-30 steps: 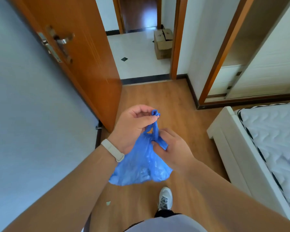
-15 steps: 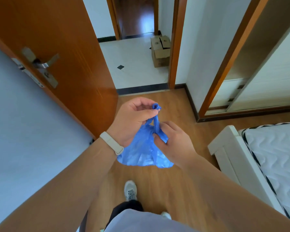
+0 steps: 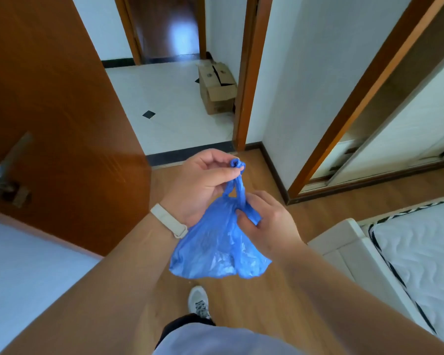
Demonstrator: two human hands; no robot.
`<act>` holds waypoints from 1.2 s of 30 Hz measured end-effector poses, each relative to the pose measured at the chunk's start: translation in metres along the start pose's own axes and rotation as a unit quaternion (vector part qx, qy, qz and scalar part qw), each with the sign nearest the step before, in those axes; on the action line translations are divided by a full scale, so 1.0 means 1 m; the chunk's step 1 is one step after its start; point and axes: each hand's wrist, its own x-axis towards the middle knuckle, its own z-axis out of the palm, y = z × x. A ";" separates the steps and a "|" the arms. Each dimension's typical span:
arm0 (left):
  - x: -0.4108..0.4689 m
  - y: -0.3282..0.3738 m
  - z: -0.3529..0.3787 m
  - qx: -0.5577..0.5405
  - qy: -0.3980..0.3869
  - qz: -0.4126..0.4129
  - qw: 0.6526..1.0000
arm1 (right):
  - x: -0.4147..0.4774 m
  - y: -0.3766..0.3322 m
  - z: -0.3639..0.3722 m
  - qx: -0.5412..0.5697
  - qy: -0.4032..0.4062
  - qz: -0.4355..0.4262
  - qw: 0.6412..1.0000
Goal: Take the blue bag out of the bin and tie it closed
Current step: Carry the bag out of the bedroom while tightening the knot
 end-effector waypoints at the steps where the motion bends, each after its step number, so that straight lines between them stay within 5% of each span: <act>1: 0.014 0.006 -0.011 0.007 -0.007 -0.001 1.000 | 0.017 -0.002 0.007 -0.005 0.008 0.005 1.000; 12: 0.142 0.070 -0.083 0.062 -0.041 0.033 0.997 | 0.168 -0.016 0.051 -0.025 0.066 0.027 0.997; 36: 0.449 0.071 -0.078 0.102 -0.083 -0.027 0.991 | 0.416 0.136 0.074 -0.023 0.117 0.095 0.988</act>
